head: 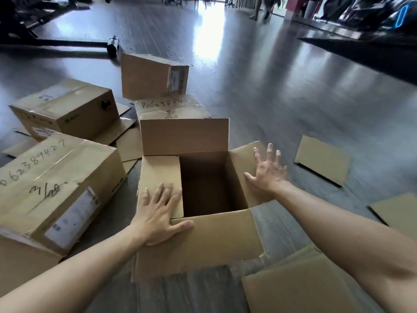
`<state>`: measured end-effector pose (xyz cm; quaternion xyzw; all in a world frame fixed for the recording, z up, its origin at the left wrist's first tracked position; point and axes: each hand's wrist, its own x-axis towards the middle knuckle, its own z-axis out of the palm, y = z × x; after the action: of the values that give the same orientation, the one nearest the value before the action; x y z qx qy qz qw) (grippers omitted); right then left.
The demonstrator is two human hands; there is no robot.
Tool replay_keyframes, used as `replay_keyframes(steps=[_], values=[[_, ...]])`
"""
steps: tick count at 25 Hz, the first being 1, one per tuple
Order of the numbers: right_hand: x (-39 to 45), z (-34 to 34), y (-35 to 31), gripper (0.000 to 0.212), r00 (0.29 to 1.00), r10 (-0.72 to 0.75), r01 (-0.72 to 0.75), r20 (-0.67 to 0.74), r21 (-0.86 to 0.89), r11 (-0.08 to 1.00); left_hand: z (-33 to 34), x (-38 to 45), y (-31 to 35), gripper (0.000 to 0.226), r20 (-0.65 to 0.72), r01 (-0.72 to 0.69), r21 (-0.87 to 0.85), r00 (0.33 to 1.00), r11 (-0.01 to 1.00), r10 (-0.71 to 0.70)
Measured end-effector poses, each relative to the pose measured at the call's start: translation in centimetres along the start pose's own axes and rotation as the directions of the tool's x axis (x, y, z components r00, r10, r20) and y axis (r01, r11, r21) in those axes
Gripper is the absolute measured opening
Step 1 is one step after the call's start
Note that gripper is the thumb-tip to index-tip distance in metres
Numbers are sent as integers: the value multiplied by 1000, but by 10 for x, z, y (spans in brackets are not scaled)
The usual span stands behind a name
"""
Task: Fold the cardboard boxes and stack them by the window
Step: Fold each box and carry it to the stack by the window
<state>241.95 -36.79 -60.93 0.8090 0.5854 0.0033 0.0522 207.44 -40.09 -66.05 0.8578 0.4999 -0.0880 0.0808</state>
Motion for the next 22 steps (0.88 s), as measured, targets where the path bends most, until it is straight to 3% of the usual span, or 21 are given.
replay_keyframes(steps=[3,6,9,12,14,17,19,22], values=[[-1,-9,-3,100,995,77,-82,70,59,995,1,1,0,104,-13,0,-11,1000,1000,0],[3,-30,-12,100,998,60,-59,-8,78,995,2,2,0,107,-16,-1,-22,1000,1000,1],[6,-59,-22,96,988,-14,40,-154,172,984,1,1,1,107,-18,-1,-24,1000,1000,1],[-12,-63,-38,96,957,-209,255,-200,243,936,1,1,2,106,-21,4,-10,1000,1000,-4],[-32,-53,-51,100,924,-348,381,-156,354,854,0,1,2,109,-24,4,-15,1000,1000,-4],[-55,-35,-70,110,870,-487,460,-78,486,743,1,1,2,110,-29,3,-24,1000,1000,-4],[-71,-16,-79,121,814,-578,495,56,454,741,0,0,2,111,-25,8,-25,1000,1000,-8],[-97,18,-79,141,690,-663,608,289,265,748,-1,0,3,109,-20,19,-20,1000,1000,-19]])
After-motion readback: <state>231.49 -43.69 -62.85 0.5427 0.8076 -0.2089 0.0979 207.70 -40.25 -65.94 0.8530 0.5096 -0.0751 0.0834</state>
